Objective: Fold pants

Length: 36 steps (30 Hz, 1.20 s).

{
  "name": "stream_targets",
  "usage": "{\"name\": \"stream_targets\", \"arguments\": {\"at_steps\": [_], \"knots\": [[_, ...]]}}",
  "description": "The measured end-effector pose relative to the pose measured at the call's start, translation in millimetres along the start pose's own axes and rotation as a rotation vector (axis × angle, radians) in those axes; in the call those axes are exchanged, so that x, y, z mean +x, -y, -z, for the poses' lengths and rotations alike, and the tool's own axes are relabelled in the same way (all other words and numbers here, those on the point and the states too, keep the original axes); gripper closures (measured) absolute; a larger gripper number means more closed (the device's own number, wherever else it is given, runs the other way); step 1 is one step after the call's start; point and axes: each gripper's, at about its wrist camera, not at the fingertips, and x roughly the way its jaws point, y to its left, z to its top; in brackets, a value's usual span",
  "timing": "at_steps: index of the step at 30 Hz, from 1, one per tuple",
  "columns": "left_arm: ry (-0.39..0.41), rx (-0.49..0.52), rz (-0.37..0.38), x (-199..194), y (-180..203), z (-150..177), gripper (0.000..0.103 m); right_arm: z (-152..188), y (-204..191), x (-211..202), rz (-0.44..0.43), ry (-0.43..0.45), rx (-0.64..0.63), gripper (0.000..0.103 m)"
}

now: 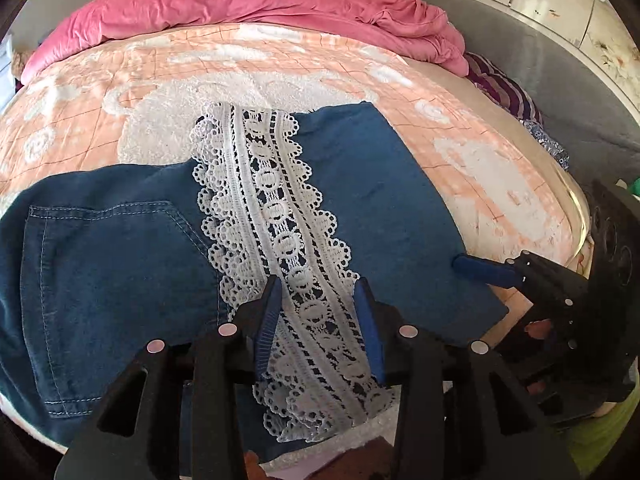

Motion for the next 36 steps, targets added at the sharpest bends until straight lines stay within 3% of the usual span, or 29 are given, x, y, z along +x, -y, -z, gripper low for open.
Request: {"name": "stream_targets", "arguments": {"at_steps": [4,12,14,16,24,36], "knots": [[0.004,-0.018,0.017,-5.4,-3.9,1.8,0.065,-0.6,-1.5,0.6,0.002,0.001,-0.003,0.028],[0.015,-0.017,0.003,-23.7,-5.4,6.8,0.052,-1.8,-4.8,0.2,0.023,0.006,-0.001,0.028],[0.023,-0.033,0.001,-29.9,-11.1,7.2,0.051,-3.0,-3.9,-5.9,0.013,0.021,0.016,0.027],[0.039,-0.036,-0.007,-40.6,-15.4,9.3,0.041,-3.4,-2.1,-13.0,0.009,0.042,0.027,0.027],[0.095,-0.069,-0.046,-77.8,-36.8,15.9,0.034,-11.6,2.6,-44.1,0.012,0.126,0.101,0.022],[0.172,-0.138,-0.11,-125.6,-77.2,31.7,0.02,-57.2,-47.6,-41.4,-0.002,0.121,-0.028,0.015]]}}
